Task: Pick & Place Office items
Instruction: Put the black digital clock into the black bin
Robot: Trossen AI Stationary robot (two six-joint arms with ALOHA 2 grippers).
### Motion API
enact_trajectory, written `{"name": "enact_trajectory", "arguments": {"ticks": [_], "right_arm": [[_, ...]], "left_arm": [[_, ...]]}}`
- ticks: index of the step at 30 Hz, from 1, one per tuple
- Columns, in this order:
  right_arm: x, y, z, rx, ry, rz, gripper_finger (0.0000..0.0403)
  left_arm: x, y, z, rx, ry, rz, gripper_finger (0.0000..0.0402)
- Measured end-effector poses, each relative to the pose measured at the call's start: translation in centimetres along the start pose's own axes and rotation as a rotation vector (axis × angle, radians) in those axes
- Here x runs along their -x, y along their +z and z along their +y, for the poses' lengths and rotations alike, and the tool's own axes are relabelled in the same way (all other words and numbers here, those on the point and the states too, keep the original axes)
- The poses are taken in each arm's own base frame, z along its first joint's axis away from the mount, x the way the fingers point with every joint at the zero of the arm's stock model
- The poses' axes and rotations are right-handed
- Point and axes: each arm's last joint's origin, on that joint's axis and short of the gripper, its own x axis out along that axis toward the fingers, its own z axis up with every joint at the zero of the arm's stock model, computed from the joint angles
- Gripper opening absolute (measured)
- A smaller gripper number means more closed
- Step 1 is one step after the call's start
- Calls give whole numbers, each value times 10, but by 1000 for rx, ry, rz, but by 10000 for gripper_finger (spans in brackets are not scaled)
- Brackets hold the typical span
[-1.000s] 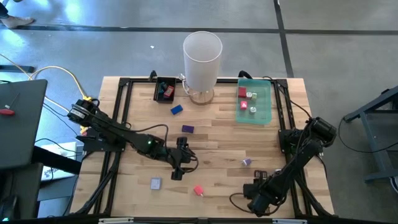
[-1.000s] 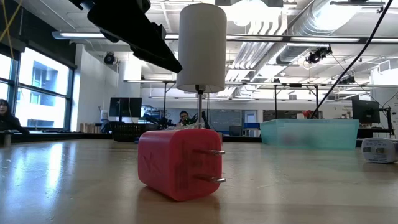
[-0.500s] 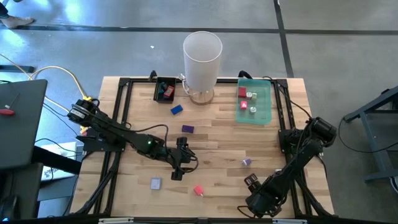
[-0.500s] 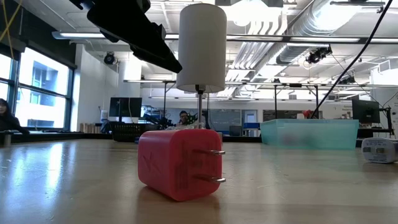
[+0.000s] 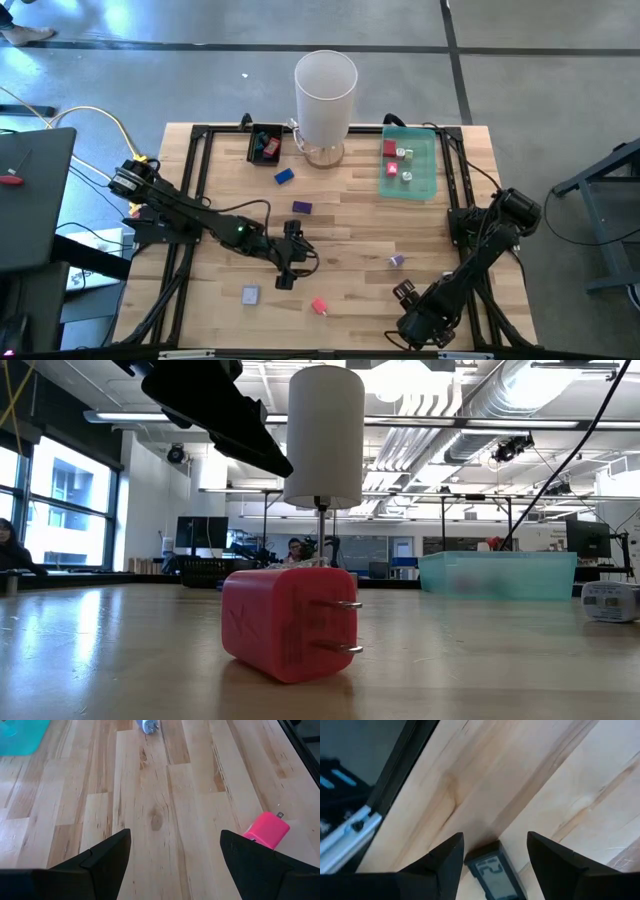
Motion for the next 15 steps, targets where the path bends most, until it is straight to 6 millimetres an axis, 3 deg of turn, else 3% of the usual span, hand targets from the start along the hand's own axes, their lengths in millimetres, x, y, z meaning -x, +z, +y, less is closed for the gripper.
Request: {"name": "enact_trajectory", "arguments": {"ticks": [8, 15], "right_arm": [[-1, -3, 7, 57, 14, 20, 206], [-3, -13, 22, 253, -15, 64, 206]], "left_arm": [[0, 0, 0, 0, 0, 1, 299], [0, 0, 0, 2, 0, 1, 299]]}}
